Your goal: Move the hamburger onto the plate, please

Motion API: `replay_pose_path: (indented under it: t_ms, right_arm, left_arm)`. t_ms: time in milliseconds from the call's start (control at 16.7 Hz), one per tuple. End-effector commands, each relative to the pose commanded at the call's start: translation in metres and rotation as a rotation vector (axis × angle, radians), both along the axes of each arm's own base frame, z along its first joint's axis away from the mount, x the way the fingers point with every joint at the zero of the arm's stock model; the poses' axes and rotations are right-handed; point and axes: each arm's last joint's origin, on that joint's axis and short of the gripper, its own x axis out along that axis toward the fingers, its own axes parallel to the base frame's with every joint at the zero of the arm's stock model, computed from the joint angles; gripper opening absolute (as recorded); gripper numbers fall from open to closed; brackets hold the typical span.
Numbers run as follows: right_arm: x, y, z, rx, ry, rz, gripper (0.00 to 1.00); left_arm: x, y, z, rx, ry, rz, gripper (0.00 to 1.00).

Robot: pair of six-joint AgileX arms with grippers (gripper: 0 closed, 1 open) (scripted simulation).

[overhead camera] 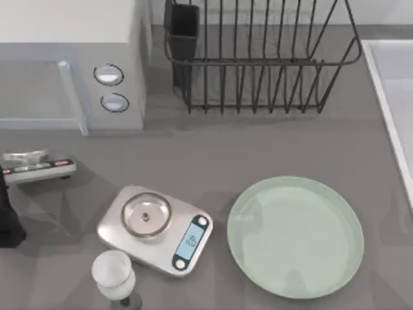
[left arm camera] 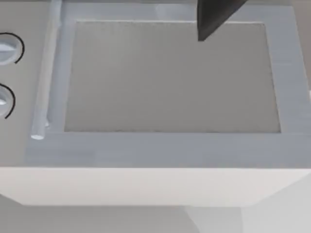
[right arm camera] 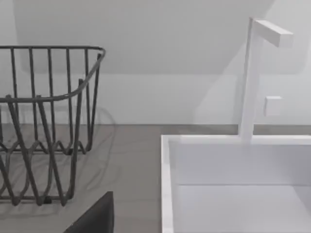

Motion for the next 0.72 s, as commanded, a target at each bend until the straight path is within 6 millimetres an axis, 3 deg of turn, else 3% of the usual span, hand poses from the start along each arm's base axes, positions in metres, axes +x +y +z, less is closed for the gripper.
replay_pose_path:
  t_ms: [360, 720]
  right_arm:
    - [0.002, 0.0, 0.009, -0.102, 0.13, 0.005, 1.0]
    - [0.027, -0.003, 0.019, -0.416, 0.677, 0.131, 1.0]
  left_arm:
    - [0.0, 0.0, 0.0, 0.0, 0.0, 0.0, 1.0]
    - [0.0, 0.0, 0.0, 0.0, 0.0, 0.0, 1.0]
